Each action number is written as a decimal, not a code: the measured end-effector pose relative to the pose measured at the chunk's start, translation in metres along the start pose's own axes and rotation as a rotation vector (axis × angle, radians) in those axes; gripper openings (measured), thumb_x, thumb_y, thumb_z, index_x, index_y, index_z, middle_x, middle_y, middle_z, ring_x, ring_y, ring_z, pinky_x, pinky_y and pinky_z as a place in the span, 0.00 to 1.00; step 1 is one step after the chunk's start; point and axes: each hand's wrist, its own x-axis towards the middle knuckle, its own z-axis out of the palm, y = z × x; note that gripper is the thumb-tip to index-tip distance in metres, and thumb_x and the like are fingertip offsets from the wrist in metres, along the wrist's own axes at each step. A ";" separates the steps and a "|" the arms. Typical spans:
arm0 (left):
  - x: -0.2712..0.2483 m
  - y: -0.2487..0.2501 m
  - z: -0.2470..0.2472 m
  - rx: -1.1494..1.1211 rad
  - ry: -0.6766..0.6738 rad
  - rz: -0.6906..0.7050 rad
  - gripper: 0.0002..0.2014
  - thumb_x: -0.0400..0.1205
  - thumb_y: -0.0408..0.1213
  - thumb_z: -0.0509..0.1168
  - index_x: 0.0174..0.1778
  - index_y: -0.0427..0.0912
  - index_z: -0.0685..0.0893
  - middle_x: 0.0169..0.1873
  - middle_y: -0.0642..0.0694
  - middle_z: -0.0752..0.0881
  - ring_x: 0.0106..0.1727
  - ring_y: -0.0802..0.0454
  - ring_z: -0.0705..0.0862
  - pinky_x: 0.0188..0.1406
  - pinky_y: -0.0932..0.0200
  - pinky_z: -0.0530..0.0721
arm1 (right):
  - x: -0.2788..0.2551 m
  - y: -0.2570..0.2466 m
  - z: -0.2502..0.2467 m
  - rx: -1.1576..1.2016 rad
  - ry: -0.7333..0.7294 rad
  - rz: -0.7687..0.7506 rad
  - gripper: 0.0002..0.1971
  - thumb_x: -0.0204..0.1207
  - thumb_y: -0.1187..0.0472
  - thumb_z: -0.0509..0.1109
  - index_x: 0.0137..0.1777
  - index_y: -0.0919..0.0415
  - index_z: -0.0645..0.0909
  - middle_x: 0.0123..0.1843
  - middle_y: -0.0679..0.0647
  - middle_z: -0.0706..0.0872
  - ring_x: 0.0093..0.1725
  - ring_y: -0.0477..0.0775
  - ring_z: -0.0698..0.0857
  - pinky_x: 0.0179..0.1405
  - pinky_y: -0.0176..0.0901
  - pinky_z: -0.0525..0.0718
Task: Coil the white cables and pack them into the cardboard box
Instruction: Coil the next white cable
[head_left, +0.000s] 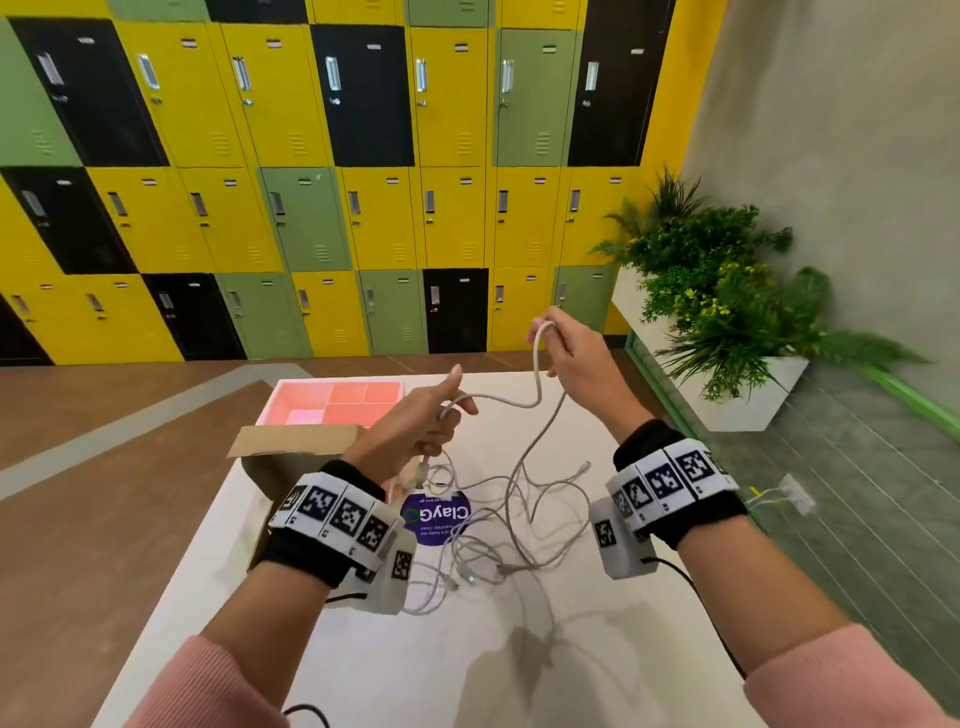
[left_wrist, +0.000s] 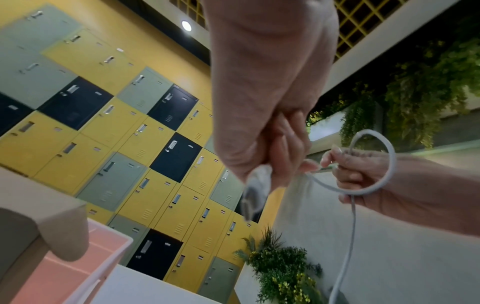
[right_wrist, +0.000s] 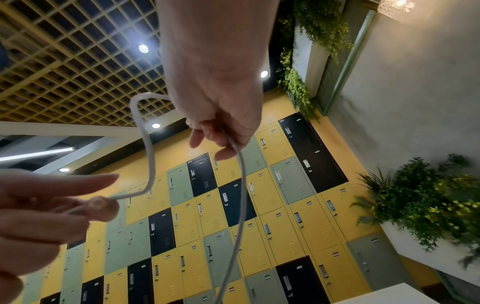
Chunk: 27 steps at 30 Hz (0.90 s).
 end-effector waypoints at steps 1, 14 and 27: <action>-0.003 0.002 -0.001 -0.037 -0.017 0.015 0.23 0.87 0.57 0.51 0.44 0.41 0.79 0.18 0.55 0.61 0.19 0.59 0.57 0.18 0.65 0.56 | -0.001 -0.001 -0.003 0.003 -0.034 -0.002 0.11 0.87 0.60 0.55 0.46 0.59 0.76 0.36 0.58 0.82 0.26 0.49 0.70 0.28 0.46 0.74; -0.010 0.008 0.000 -0.434 0.085 0.305 0.19 0.90 0.41 0.50 0.72 0.35 0.73 0.24 0.52 0.79 0.21 0.61 0.72 0.23 0.67 0.71 | -0.039 -0.010 0.001 -0.273 -0.712 0.006 0.11 0.80 0.44 0.64 0.55 0.48 0.79 0.42 0.47 0.79 0.43 0.44 0.73 0.46 0.44 0.69; -0.014 -0.022 0.026 0.056 0.128 0.375 0.15 0.90 0.36 0.49 0.66 0.38 0.78 0.42 0.51 0.89 0.42 0.60 0.89 0.46 0.59 0.83 | -0.040 -0.055 -0.004 -0.223 -0.737 -0.157 0.11 0.84 0.54 0.62 0.43 0.52 0.85 0.42 0.42 0.86 0.34 0.37 0.77 0.35 0.31 0.71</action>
